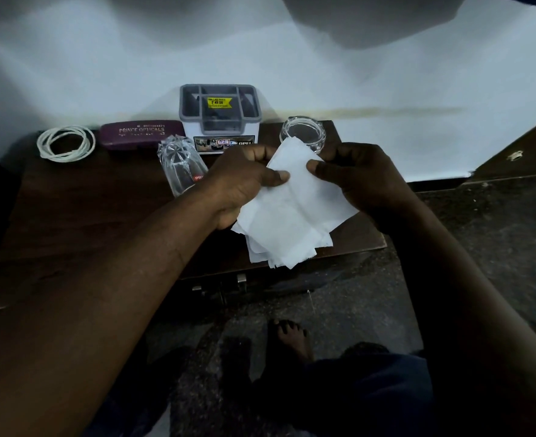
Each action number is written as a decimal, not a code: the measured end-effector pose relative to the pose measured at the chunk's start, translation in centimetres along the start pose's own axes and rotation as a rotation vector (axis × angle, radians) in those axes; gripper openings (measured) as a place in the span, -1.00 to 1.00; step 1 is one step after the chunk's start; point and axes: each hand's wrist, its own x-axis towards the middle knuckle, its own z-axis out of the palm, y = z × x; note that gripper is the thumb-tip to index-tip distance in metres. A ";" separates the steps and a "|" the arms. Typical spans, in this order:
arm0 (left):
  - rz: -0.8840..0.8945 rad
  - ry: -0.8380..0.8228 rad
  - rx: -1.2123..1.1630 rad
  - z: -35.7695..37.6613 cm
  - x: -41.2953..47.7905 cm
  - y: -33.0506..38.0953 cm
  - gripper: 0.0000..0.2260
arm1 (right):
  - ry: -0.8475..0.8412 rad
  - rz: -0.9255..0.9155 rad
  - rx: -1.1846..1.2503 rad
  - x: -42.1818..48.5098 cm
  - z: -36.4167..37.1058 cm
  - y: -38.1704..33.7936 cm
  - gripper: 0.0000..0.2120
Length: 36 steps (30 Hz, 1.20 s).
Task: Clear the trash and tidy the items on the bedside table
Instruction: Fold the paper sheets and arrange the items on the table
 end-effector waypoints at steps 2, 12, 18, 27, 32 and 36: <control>-0.007 -0.002 -0.007 0.0 0.0 0.1 -0.80 | -0.010 0.007 0.017 -0.1 0.0 -0.1 -0.72; 0.031 -0.003 0.052 -0.5 0.2 0.0 -0.73 | -0.018 -0.010 -0.009 -0.3 0.0 -0.3 -0.78; 0.032 -0.029 -0.013 -0.2 -0.3 0.3 -0.78 | -0.052 -0.024 0.017 0.0 0.1 0.0 -0.89; -0.136 -0.117 -0.329 -1.1 -0.5 1.0 -0.51 | 0.123 0.142 0.500 0.2 -0.4 -0.7 -0.90; -0.109 -0.077 -0.368 -0.2 -0.3 0.2 -0.60 | 0.145 0.190 0.570 0.0 0.2 -1.4 -0.88; -0.060 0.041 -0.389 -0.4 0.2 0.0 -0.67 | 0.151 0.183 0.531 0.2 0.9 -1.3 -0.93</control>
